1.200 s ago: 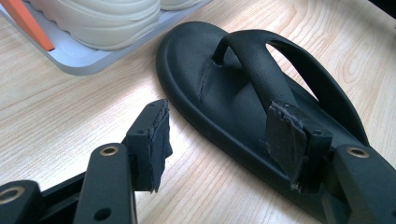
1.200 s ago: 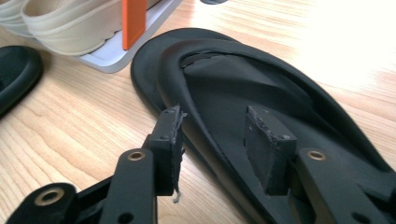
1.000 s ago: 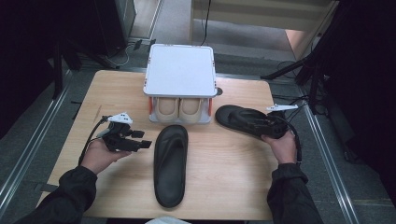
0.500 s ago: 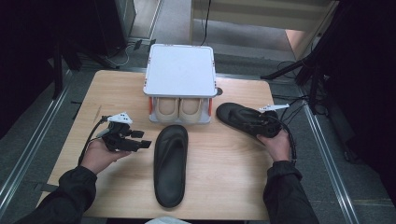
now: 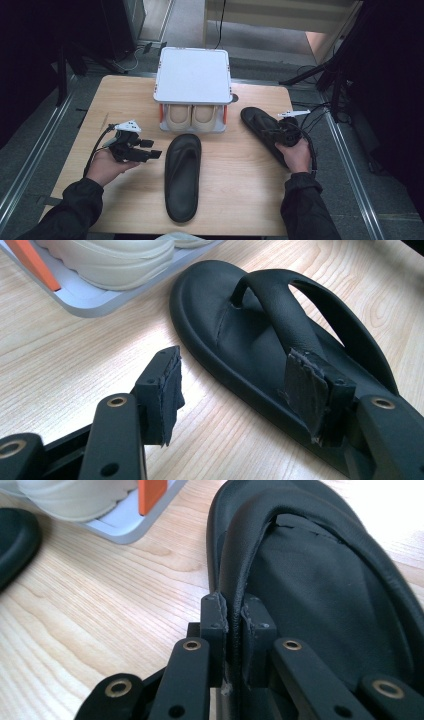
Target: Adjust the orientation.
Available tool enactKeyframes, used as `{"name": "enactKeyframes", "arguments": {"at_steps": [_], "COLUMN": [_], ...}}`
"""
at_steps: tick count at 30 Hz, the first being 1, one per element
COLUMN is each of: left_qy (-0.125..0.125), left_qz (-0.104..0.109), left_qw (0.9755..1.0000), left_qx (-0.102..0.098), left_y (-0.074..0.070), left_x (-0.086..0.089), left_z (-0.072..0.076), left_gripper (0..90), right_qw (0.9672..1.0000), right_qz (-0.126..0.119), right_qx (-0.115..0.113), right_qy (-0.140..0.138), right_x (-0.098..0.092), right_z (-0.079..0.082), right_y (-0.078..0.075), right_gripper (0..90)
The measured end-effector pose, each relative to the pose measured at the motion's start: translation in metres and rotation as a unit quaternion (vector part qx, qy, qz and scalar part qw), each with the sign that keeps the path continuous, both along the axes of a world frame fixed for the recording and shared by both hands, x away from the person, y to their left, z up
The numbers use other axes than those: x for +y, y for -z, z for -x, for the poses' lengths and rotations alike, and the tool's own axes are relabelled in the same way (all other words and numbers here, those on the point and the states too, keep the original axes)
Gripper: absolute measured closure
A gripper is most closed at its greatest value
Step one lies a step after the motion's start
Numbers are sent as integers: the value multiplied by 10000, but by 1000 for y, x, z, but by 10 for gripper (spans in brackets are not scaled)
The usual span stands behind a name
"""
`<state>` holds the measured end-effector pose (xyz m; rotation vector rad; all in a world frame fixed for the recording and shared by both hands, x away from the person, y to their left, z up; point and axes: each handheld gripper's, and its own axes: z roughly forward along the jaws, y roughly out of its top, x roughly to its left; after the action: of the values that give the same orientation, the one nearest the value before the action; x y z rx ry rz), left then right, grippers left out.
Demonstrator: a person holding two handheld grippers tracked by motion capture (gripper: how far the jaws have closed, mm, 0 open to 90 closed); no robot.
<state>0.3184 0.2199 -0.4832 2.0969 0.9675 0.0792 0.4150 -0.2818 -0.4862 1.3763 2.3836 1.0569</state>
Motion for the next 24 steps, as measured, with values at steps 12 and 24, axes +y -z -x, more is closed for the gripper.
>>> {"name": "enactKeyframes", "arguments": {"at_steps": [12,24], "left_qy": [-17,38], "left_qz": [23,-20], "left_qw": [10000,10000], "left_qx": [-6,-20], "left_y": [0,2], "left_x": [-1,-6], "left_z": [0,-3], "left_gripper": [409,409], "right_qw": [9998,9992], "right_qz": [-141,-176], "right_qx": [-120,-114], "right_qy": [-29,-327], "right_x": [12,40], "right_z": [28,72], "right_y": [-29,-36], "right_gripper": [835,833]}}
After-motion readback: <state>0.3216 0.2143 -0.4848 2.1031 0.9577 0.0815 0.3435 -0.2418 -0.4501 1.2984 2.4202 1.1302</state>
